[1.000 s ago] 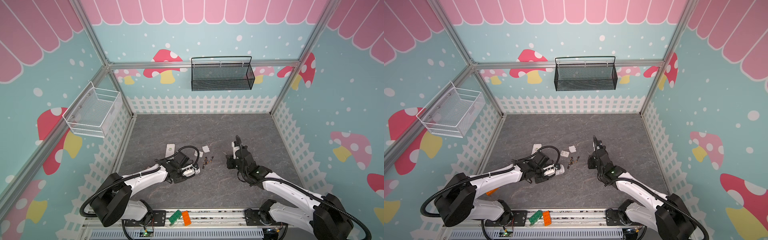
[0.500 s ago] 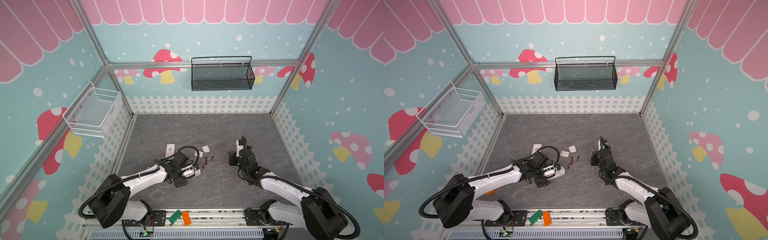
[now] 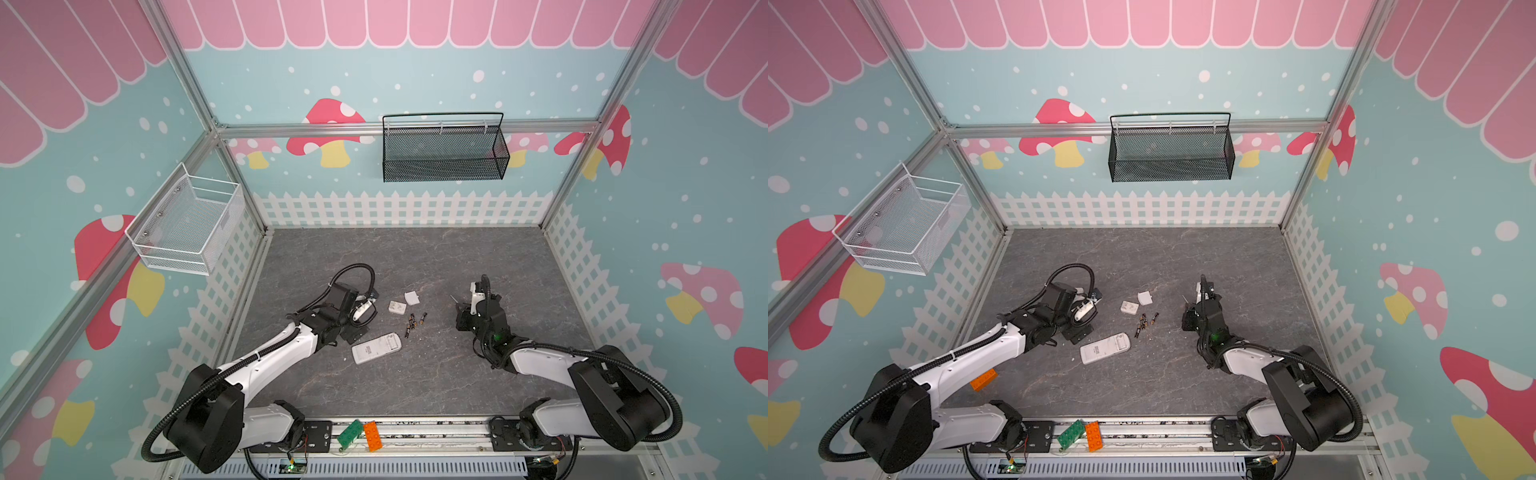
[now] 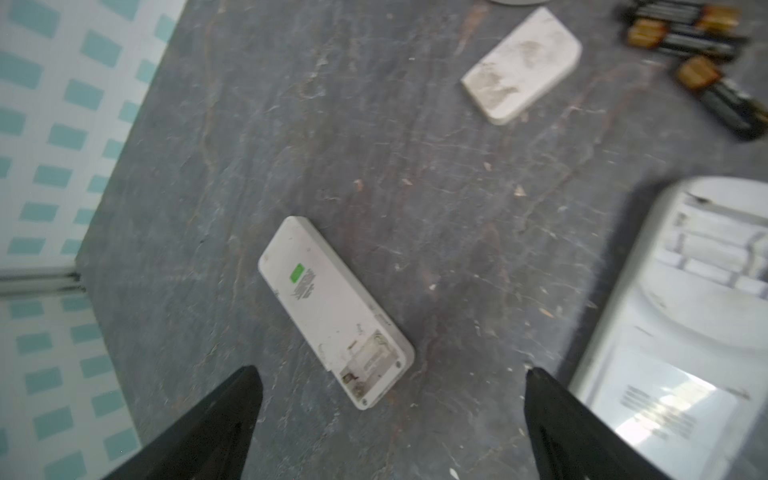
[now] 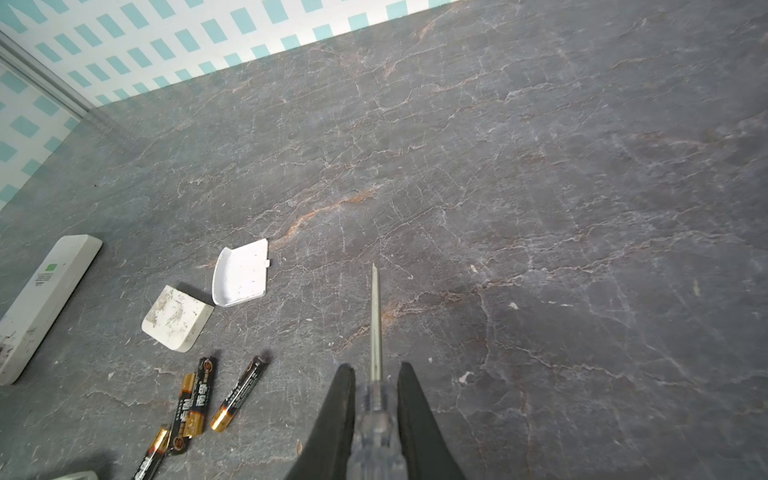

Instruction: Unload the batteries from the remote control

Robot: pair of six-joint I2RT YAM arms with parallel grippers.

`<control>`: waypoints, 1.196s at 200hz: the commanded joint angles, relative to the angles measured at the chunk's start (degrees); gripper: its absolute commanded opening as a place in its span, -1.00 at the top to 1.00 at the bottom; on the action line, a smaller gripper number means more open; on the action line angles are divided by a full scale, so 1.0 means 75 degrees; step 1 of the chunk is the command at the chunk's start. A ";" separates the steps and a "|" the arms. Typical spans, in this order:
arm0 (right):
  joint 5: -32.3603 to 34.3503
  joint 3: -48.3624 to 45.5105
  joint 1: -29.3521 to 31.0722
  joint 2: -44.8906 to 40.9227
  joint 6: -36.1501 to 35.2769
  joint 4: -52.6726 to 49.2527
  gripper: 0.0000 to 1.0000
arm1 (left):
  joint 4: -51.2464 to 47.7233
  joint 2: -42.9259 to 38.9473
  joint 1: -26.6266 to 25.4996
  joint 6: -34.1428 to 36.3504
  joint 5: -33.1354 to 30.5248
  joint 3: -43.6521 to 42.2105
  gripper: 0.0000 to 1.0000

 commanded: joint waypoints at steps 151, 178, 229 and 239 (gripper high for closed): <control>0.0745 -0.0126 -0.0105 -0.1578 -0.1341 -0.0363 -0.89 | 0.4481 0.0788 0.2551 -0.3144 0.1735 -0.0934 -0.98; 0.1049 -0.0015 -0.0301 -0.2150 -0.1832 -0.0751 -0.95 | 0.5147 0.1013 0.2564 -0.3298 0.1981 -0.1129 -0.99; 0.1552 -0.0086 -0.0881 -0.2834 -0.3153 -0.0742 -0.95 | 0.6122 0.1268 0.2653 -0.3389 0.1993 -0.1482 -0.99; 0.1822 -0.0235 -0.1015 -0.2942 -0.3513 -0.0521 -0.94 | 0.6151 0.1297 0.2685 -0.3478 0.1930 -0.1477 -0.99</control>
